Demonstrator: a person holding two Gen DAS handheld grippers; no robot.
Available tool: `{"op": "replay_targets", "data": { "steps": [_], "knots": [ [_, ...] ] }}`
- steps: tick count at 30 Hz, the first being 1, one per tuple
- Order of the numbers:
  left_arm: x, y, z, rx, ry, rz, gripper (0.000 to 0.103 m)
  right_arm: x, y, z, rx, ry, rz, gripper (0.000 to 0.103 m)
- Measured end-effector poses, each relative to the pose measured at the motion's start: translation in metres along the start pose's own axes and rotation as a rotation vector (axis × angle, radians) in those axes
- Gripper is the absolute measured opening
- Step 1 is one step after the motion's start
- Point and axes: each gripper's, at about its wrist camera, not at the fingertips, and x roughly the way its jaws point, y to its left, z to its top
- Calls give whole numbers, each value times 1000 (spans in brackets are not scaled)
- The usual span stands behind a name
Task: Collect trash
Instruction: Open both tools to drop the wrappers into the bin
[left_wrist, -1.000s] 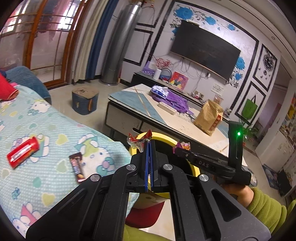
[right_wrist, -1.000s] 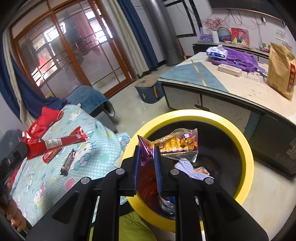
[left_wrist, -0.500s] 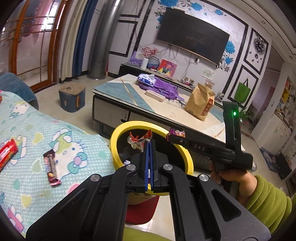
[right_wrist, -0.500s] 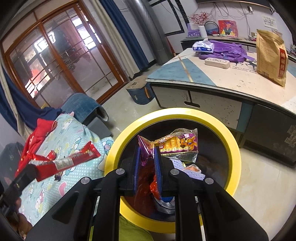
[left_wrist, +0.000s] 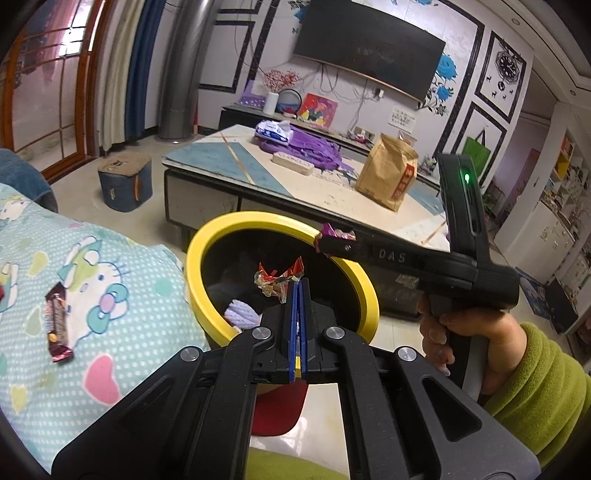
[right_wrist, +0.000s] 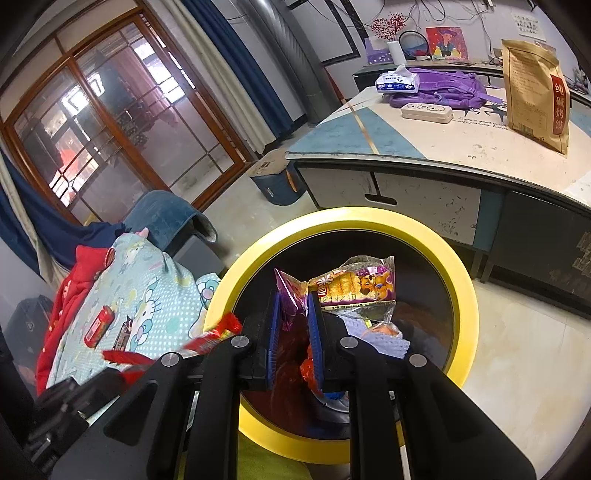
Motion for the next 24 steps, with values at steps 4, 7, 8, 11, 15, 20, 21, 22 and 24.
{"op": "replay_targets", "data": {
  "steps": [4, 7, 8, 11, 15, 20, 21, 22, 24],
  "knots": [
    [8, -3, -4, 6, 18, -14, 0, 2, -5, 1, 26, 6, 13, 17],
    [15, -3, -7, 2, 36, -18, 0, 3, -7, 0, 37, 9, 17, 17],
    [18, -2, -7, -2, 44, -22, 0, 3, -8, 1, 40, 9, 19, 19],
    [24, -2, -6, -3, 58, -21, 0, 3, -10, 0, 51, 7, 26, 20],
    [32, 1, -6, -19, 91, -7, 5, 2, -15, 1, 78, 7, 38, 24],
    [29, 11, -8, -60, 98, 15, 50, 0, -23, 1, 109, -2, 31, 41],
    [27, 13, -9, -63, 97, 21, 55, 0, -23, 0, 113, -4, 26, 44],
    [25, 14, -9, -66, 92, 28, 61, 0, -23, 0, 113, -5, 15, 46],
    [19, 20, -8, -90, 77, 32, 86, -1, -20, -1, 112, -9, 10, 50]
  ]
}}
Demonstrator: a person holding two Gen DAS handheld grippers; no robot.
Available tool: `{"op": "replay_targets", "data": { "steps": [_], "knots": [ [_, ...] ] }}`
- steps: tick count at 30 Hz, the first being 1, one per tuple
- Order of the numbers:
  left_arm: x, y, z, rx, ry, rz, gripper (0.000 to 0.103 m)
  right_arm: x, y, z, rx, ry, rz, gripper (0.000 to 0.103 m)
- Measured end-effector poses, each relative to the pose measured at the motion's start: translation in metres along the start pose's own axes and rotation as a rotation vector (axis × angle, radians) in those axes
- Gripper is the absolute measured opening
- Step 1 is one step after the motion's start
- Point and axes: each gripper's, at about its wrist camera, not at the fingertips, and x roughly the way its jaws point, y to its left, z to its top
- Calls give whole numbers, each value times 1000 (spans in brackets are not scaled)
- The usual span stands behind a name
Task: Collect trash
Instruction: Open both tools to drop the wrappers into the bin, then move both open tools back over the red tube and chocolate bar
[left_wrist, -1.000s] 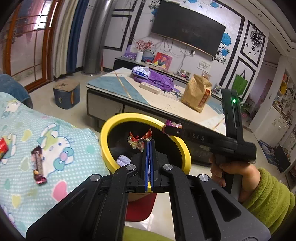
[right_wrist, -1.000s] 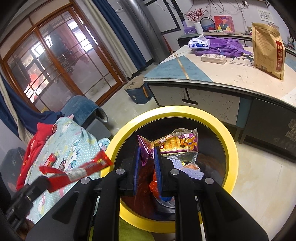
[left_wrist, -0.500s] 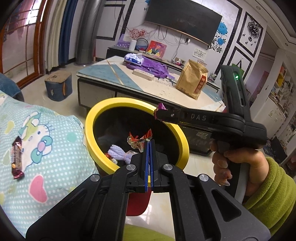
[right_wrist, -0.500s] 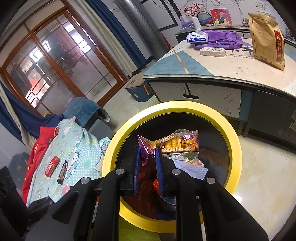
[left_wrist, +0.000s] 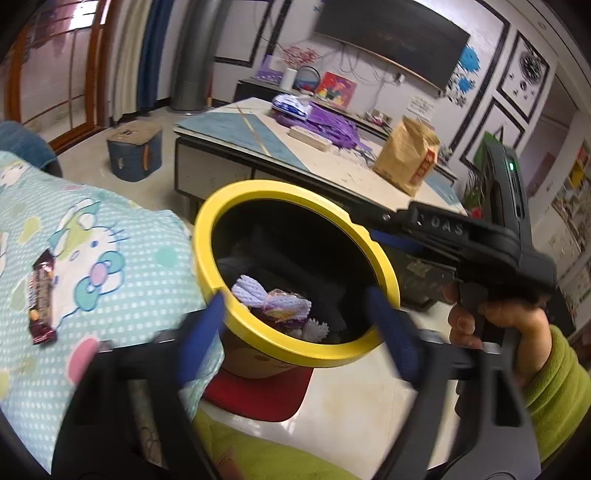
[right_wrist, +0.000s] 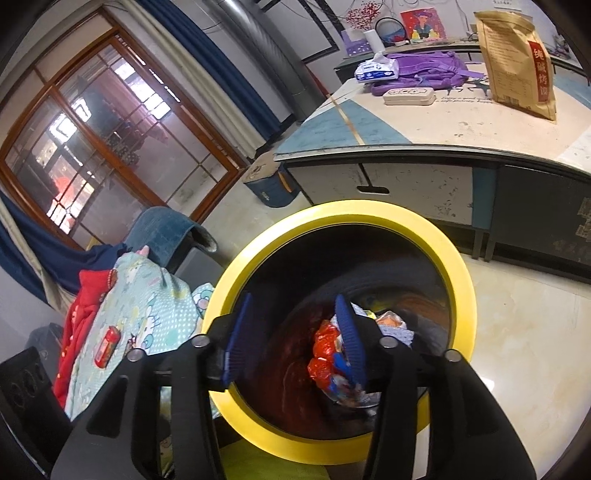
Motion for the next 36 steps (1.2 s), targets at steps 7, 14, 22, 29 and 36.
{"op": "replay_targets", "data": {
  "steps": [7, 14, 22, 29, 36],
  "knots": [
    [-23, 17, 2, -43, -54, 55, 92, -4, 25, -2, -69, -15, 7, 58],
    [-49, 31, 6, -56, -128, 132, 92, -6, 56, -8, -144, -27, 26, 64],
    [-76, 60, 7, -93, -192, 214, 92, -3, 89, -20, -221, -25, 31, 70],
    [-106, 97, 8, -157, -251, 293, 92, 4, 121, -33, -296, -9, 55, 72],
    [-136, 148, 2, -251, -281, 363, 92, 19, 158, -52, -385, 46, 89, 72]
  ]
}}
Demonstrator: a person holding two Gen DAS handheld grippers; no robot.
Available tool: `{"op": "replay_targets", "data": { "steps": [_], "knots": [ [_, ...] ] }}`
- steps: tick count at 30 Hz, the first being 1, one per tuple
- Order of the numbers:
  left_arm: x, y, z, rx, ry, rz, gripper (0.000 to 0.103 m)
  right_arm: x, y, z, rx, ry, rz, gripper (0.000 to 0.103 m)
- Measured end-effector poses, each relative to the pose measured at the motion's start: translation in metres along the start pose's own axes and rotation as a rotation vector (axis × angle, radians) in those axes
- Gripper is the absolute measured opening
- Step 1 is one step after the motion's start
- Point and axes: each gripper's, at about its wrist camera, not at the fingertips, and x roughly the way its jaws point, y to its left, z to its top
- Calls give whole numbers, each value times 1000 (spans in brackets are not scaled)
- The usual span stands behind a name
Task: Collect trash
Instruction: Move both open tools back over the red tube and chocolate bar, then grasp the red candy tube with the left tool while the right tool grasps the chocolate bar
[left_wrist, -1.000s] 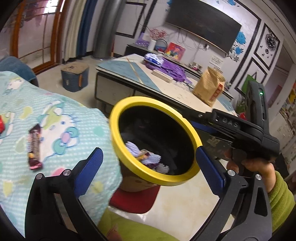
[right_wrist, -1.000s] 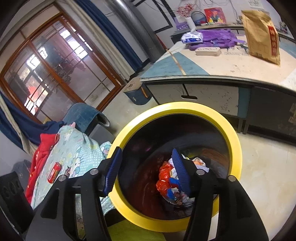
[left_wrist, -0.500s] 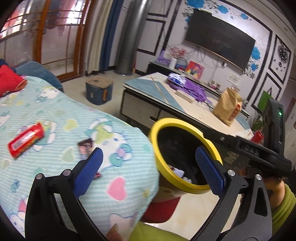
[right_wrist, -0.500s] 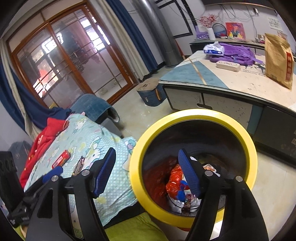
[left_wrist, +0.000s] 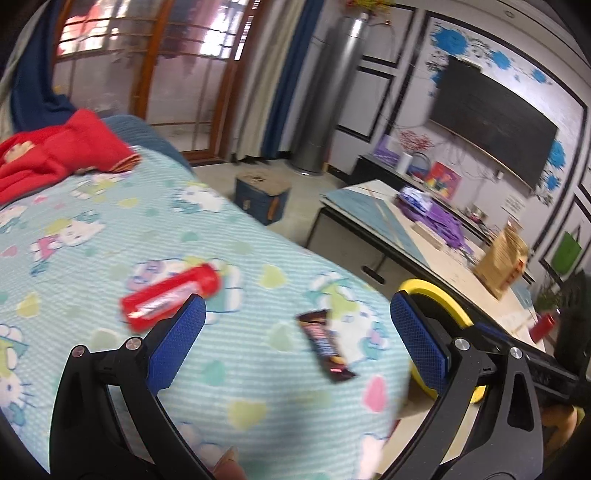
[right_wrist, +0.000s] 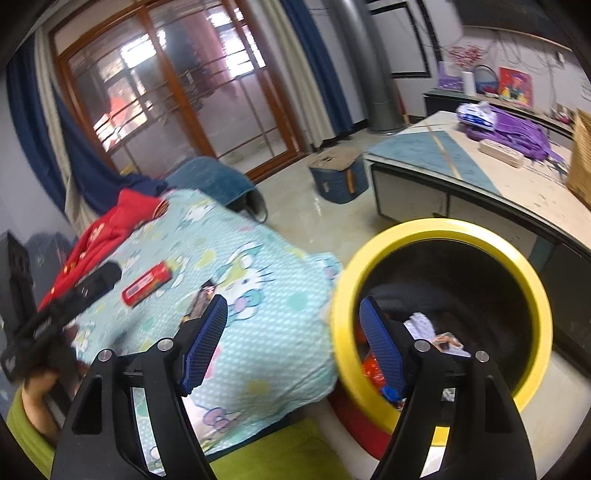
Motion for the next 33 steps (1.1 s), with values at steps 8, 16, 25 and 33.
{"op": "replay_targets", "data": {
  "steps": [8, 16, 25, 33],
  "knots": [
    [-1, 52, 4, -62, 34, 79, 92, 34, 53, -6, -97, 76, 50, 72],
    [13, 72, 6, -6, 108, 84, 92, 70, 95, -12, -168, 145, 68, 67],
    [40, 71, 11, 158, 192, 52, 84, 104, 104, -21, -178, 192, 0, 27],
    [64, 80, 8, 152, 258, 59, 69, 96, 97, -29, -188, 170, 2, 20]
  ]
}}
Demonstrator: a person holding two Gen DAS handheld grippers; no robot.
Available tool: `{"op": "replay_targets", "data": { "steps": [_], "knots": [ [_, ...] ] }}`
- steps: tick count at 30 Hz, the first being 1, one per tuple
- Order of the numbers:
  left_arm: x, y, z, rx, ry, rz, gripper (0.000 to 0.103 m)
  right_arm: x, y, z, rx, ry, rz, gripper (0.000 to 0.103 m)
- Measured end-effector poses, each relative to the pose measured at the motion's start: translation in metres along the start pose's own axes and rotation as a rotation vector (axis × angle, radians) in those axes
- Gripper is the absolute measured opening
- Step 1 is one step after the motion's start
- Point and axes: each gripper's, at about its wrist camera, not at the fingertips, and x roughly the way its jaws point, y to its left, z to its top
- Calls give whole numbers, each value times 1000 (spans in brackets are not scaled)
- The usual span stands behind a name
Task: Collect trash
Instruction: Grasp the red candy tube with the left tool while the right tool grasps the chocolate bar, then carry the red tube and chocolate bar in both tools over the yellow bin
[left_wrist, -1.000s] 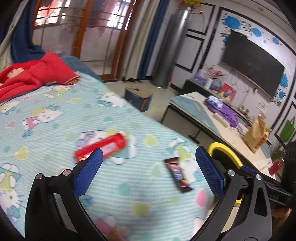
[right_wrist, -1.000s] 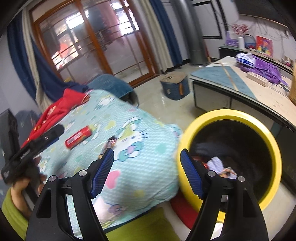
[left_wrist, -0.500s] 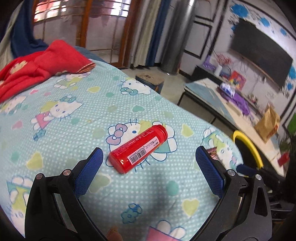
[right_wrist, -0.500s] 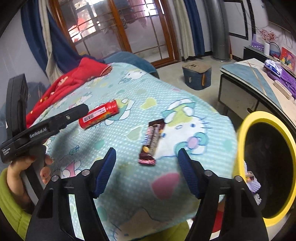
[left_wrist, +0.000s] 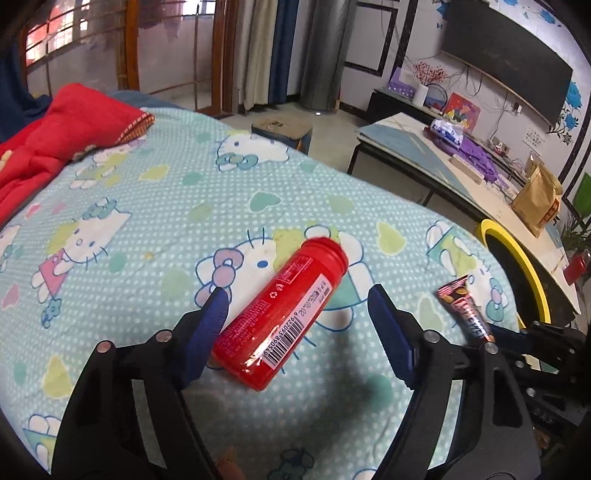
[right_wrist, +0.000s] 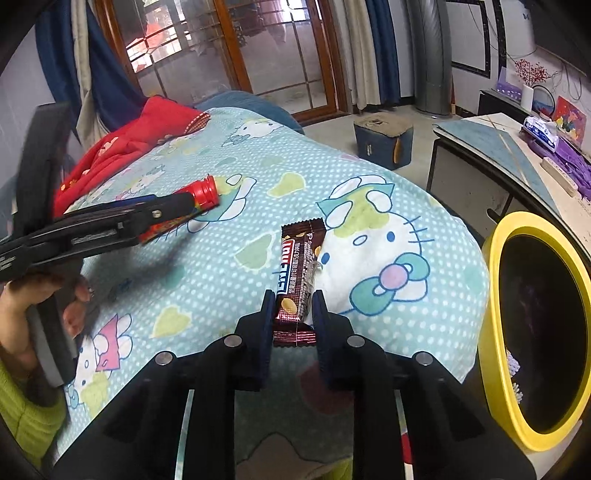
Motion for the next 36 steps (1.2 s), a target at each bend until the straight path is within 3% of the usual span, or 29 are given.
{"op": "replay_targets", "data": {
  "steps": [2, 11, 20, 36],
  "knots": [
    [2, 0, 0, -3, 11, -2, 67, -1, -1, -1, 3, 1, 3, 20],
    [6, -2, -3, -13, 33, 17, 26, -6, -2, 0, 25, 14, 26, 20],
    [-4, -14, -12, -74, 13, -59, 24, -24, -9, 2, 26, -15, 40, 20],
    [-27, -96, -6, 53, -52, -178, 24, -69, -69, 5, 131, -104, -22, 20]
  ]
}}
